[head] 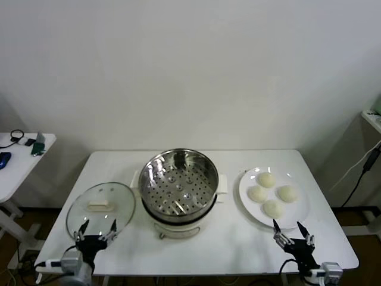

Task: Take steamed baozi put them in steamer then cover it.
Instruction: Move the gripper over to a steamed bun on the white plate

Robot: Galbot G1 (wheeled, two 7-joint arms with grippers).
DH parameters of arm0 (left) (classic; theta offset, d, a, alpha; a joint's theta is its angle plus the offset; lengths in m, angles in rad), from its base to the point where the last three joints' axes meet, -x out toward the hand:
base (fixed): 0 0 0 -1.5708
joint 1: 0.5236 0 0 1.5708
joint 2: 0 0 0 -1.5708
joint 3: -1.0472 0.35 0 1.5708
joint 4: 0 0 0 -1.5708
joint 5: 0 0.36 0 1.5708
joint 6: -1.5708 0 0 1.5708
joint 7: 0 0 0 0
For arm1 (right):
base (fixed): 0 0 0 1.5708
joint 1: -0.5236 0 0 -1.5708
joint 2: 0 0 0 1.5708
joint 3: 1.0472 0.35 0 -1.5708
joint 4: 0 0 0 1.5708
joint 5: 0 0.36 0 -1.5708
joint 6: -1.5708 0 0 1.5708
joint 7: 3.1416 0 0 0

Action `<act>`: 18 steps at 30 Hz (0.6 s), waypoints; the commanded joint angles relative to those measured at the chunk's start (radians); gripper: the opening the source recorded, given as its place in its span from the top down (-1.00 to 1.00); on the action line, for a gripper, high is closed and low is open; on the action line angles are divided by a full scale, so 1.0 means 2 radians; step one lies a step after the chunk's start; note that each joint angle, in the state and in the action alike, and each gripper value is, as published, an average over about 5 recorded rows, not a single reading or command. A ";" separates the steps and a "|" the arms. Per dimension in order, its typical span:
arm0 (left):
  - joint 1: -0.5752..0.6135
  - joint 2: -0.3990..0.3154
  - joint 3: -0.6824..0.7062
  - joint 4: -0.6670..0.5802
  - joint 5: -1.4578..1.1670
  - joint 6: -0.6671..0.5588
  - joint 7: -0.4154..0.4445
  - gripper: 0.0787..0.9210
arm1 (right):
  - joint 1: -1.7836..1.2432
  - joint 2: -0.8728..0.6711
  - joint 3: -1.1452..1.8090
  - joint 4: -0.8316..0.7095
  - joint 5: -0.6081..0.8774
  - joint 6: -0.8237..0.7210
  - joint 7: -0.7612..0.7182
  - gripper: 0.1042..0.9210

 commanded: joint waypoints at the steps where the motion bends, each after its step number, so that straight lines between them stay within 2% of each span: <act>1: -0.001 0.002 0.001 -0.001 -0.001 0.000 0.001 -0.77 | 0.091 -0.030 -0.003 -0.004 -0.035 -0.058 0.024 -0.76; 6: -0.003 0.003 0.006 -0.001 -0.002 -0.001 0.004 -0.77 | 0.248 -0.097 -0.043 -0.055 -0.025 -0.107 0.022 -0.76; 9: -0.004 0.003 0.007 -0.002 -0.002 -0.002 0.007 -0.77 | 0.358 -0.149 -0.105 -0.109 -0.010 -0.139 -0.008 -0.76; 13: -0.006 0.005 0.008 -0.003 -0.003 -0.003 0.009 -0.77 | 0.499 -0.233 -0.220 -0.179 -0.027 -0.180 -0.119 -0.76; 18: -0.008 0.008 0.008 -0.004 -0.008 -0.005 0.010 -0.77 | 0.658 -0.308 -0.403 -0.256 -0.110 -0.174 -0.291 -0.76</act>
